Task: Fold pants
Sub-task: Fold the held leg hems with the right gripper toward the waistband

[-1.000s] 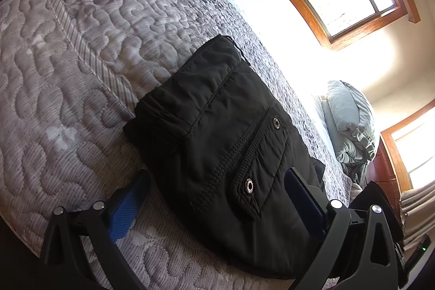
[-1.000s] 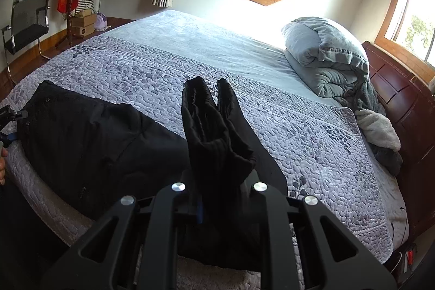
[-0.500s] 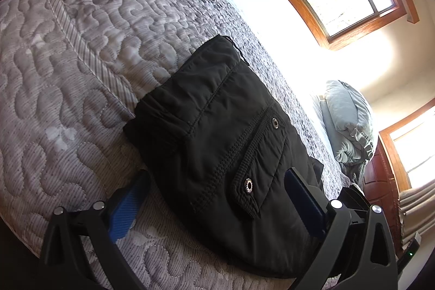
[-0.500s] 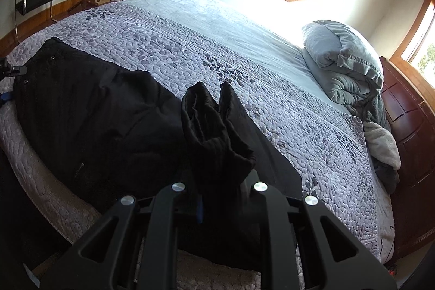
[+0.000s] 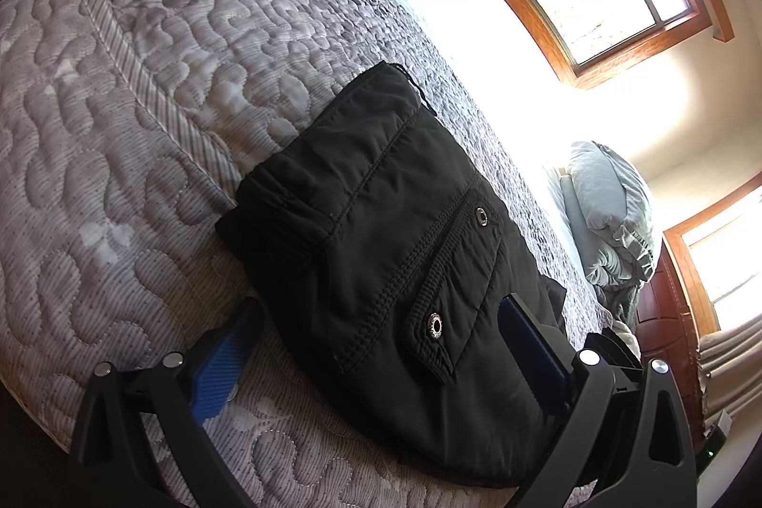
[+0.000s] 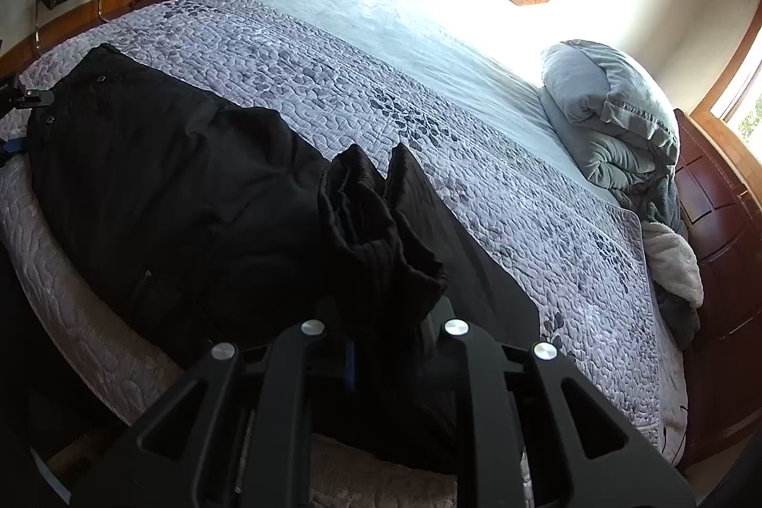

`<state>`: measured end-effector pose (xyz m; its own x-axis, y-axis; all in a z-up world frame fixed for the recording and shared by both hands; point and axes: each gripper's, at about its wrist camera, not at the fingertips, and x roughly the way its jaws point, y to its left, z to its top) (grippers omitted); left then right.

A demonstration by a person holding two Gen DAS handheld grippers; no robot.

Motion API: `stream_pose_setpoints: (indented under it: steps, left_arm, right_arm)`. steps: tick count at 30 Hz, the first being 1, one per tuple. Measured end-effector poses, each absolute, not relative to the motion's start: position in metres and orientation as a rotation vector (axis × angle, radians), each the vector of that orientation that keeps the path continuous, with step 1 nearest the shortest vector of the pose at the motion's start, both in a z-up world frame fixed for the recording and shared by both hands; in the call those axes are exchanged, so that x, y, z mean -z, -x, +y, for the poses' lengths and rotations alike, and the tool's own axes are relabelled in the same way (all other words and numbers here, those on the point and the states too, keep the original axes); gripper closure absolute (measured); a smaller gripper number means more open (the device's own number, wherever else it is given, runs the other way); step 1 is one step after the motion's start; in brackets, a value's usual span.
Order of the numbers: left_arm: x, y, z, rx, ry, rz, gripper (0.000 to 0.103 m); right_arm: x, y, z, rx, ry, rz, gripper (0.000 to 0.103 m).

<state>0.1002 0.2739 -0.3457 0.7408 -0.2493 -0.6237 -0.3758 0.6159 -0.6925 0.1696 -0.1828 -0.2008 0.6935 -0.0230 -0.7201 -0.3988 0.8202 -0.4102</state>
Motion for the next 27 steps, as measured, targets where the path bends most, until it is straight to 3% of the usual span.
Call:
stream_pose_setpoints:
  steps: [27]
  left_arm:
    - [0.346, -0.096, 0.279, -0.069, 0.946, 0.754, 0.004]
  right_arm:
    - [0.255, -0.166, -0.154, -0.261, 0.684, 0.838, 0.087]
